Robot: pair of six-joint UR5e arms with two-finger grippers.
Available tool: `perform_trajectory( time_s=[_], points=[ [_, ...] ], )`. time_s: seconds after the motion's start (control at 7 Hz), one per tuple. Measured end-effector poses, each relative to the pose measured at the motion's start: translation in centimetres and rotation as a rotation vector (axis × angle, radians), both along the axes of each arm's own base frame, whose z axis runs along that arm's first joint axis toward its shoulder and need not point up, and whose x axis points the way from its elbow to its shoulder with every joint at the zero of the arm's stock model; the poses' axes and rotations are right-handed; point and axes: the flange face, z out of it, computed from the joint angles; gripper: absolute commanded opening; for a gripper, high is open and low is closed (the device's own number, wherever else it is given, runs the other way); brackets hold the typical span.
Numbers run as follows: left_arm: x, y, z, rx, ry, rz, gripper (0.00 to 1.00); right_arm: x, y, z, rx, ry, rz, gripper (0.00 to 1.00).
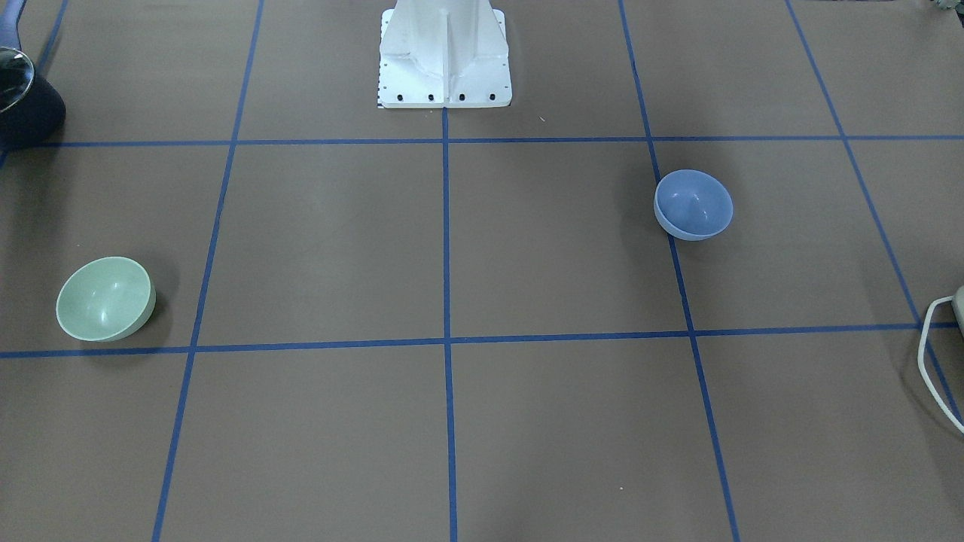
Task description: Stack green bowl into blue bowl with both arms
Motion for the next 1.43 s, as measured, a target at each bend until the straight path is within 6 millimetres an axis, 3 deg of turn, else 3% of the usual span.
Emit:
perform_trajectory(
  time_s=[0.29, 0.43, 0.71, 1.14, 1.29, 1.43],
  points=[
    [6.3, -0.2, -2.0, -0.078, 0.047, 0.005, 0.99, -5.0, -0.9, -2.5, 0.005, -0.032, -0.01, 1.0],
    [10.2, 0.0, -2.4, -0.12, 0.055, 0.022, 0.98, -6.6, -0.8, -2.9, 0.009, -0.04, -0.017, 1.0],
    [18.0, 1.1, -2.3, -0.161, 0.004, 0.05, 0.98, -7.9, -0.8, -3.0, 0.012, -0.043, -0.032, 1.0],
    [26.8, 4.6, -2.4, -0.15, 0.008, 0.108, 0.96, -8.4, -0.8, -2.9, 0.012, -0.042, -0.038, 1.0],
    [29.2, 5.9, -2.7, -0.14, 0.017, 0.138, 0.82, -8.4, -0.7, -2.9, 0.011, -0.042, -0.039, 1.0],
    [31.0, 6.8, -2.8, -0.133, 0.021, 0.168, 0.6, -8.4, -0.7, -2.8, 0.01, -0.041, -0.039, 1.0]
  ],
)
